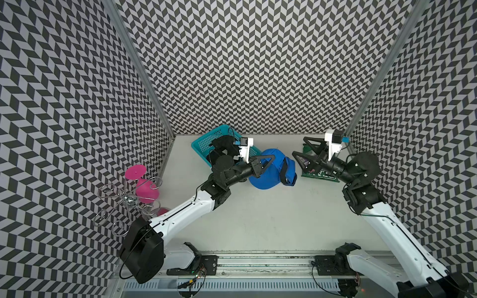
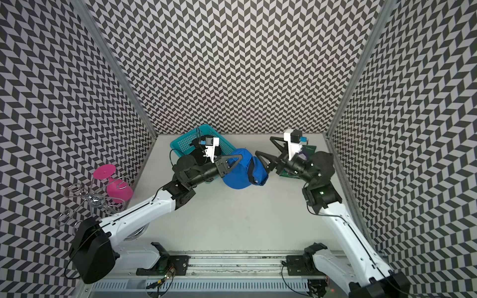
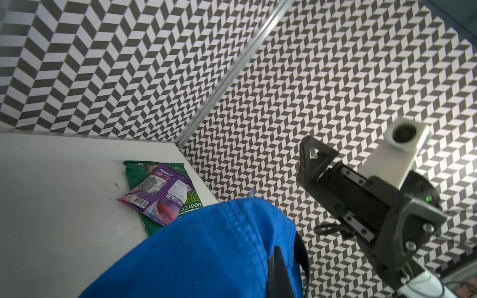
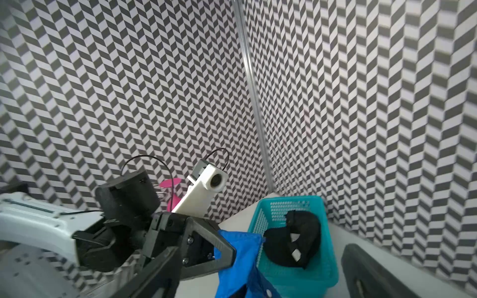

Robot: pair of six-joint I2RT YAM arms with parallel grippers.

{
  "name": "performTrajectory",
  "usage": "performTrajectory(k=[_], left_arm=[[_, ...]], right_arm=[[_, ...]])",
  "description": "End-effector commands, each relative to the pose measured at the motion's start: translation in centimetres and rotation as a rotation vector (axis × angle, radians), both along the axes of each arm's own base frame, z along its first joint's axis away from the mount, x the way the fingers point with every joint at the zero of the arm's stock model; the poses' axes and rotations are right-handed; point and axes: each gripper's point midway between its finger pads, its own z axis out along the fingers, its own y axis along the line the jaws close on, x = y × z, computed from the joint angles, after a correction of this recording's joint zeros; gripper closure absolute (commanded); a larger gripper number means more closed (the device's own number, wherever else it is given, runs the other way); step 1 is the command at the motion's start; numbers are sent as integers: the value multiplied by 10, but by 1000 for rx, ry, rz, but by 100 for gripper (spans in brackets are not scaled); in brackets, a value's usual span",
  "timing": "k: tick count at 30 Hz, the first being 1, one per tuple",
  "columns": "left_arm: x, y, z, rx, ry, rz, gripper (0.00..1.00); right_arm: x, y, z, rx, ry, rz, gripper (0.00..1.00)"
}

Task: Turn the baseball cap inside out
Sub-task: Turn over the baseball cap.

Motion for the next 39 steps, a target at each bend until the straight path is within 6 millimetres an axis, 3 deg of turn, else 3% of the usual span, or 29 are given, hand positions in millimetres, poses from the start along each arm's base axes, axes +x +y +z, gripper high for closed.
performTrajectory(k=[1, 6, 10, 18, 23, 29, 34, 39], left_arm=[[10, 19, 32, -122, 49, 98, 100], [11, 25, 52, -180, 47, 119, 100], [11, 26, 63, -203, 42, 122, 100], [9, 23, 73, -232, 45, 90, 100], [8, 23, 73, -230, 49, 86, 100], [5, 23, 71, -241, 64, 73, 100], [6, 23, 75, -244, 52, 72, 100], [4, 25, 78, -244, 44, 76, 100]], right_arm=[[4, -12, 5, -28, -221, -221, 0], [-22, 7, -8, -91, -419, -335, 0], [-26, 9, -15, -110, -470, -459, 0], [4, 11, -45, -287, -444, -659, 0], [12, 3, -41, -312, -471, -764, 0], [22, 16, -38, -363, -517, -772, 0], [25, 31, -51, -412, -537, -743, 0], [34, 23, -63, -434, -498, -814, 0]])
